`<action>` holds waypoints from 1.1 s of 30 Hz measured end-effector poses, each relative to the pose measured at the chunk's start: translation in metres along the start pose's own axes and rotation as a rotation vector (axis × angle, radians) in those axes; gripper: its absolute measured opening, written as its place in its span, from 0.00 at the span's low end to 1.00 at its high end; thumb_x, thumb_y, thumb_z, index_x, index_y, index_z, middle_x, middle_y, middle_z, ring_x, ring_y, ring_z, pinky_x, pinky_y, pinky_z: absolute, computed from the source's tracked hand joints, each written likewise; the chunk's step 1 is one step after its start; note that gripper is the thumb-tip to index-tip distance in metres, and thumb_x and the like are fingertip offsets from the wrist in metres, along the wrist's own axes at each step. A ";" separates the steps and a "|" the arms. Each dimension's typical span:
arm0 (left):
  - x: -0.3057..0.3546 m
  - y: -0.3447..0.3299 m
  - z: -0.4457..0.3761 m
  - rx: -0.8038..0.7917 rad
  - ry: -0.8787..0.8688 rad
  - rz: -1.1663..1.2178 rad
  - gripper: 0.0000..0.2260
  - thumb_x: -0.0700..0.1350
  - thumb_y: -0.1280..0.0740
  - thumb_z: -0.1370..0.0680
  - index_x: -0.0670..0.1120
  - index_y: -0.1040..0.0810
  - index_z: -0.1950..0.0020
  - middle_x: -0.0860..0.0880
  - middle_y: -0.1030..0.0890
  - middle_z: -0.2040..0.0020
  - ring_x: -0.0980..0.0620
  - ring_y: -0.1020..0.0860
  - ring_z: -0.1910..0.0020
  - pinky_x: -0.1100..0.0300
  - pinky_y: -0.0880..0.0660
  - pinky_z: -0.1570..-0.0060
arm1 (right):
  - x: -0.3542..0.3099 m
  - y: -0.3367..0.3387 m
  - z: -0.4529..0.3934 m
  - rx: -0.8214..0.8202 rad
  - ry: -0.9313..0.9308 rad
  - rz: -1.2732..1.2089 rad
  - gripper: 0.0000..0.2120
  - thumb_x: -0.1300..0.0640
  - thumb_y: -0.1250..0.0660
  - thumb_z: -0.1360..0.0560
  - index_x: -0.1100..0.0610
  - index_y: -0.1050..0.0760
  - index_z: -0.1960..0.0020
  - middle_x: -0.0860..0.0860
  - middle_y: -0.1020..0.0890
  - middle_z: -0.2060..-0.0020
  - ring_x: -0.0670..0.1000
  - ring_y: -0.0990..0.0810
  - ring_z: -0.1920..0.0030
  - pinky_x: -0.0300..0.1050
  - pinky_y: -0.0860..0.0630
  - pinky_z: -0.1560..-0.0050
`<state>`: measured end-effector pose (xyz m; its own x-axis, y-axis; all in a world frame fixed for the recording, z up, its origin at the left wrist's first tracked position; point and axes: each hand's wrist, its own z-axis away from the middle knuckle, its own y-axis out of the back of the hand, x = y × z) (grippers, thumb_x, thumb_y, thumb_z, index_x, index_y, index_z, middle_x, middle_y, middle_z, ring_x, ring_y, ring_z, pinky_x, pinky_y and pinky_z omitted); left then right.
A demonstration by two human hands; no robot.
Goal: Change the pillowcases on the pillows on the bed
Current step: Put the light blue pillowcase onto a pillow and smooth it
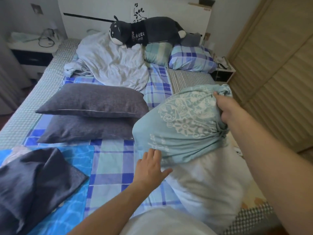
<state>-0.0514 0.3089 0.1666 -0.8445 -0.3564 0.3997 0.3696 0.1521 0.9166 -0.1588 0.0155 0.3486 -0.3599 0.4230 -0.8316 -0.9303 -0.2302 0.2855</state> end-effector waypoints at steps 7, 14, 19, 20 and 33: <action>-0.002 -0.006 -0.006 -0.205 -0.401 -0.170 0.03 0.43 0.27 0.27 0.49 0.21 0.56 0.50 0.21 0.56 0.45 0.22 0.53 0.54 0.32 0.61 | 0.004 0.004 -0.014 0.156 0.146 -0.173 0.26 0.43 0.34 0.22 0.55 0.29 0.29 0.54 0.21 0.37 0.58 0.21 0.40 0.56 0.23 0.38; 0.155 0.008 0.007 -0.634 -0.519 0.330 0.15 0.52 0.38 0.19 0.44 0.23 0.59 0.38 0.18 0.51 0.36 0.21 0.51 0.51 0.28 0.53 | -0.008 -0.045 -0.023 0.075 0.363 0.188 0.26 0.45 0.38 0.18 0.63 0.30 0.28 0.58 0.24 0.32 0.58 0.27 0.32 0.41 0.32 0.39; 0.144 -0.053 0.006 -0.557 0.269 0.532 0.13 0.50 0.40 0.17 0.47 0.30 0.60 0.38 0.19 0.50 0.38 0.22 0.48 0.50 0.28 0.52 | 0.064 -0.117 -0.022 -0.608 0.478 0.736 0.25 0.41 0.43 0.18 0.50 0.34 0.24 0.52 0.25 0.33 0.55 0.26 0.35 0.45 0.31 0.37; 0.129 -0.070 0.008 -0.585 0.372 0.506 0.11 0.49 0.41 0.17 0.46 0.26 0.56 0.38 0.19 0.48 0.38 0.22 0.46 0.50 0.28 0.50 | 0.092 -0.125 -0.023 -0.623 0.495 0.853 0.25 0.42 0.40 0.19 0.49 0.33 0.25 0.54 0.26 0.31 0.57 0.26 0.33 0.48 0.30 0.34; -0.133 -0.074 0.114 -0.295 0.906 0.425 0.09 0.42 0.33 0.21 0.56 0.23 0.56 0.51 0.18 0.57 0.47 0.20 0.53 0.54 0.24 0.49 | 0.334 -0.090 0.067 -0.490 0.108 1.010 0.19 0.57 0.40 0.20 0.56 0.30 0.30 0.54 0.25 0.37 0.56 0.25 0.36 0.46 0.29 0.42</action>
<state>-0.0104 0.4503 0.0462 -0.0605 -0.9030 0.4254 0.7512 0.2394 0.6151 -0.2002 0.2361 0.0767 -0.9020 -0.2246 -0.3688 -0.0793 -0.7533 0.6528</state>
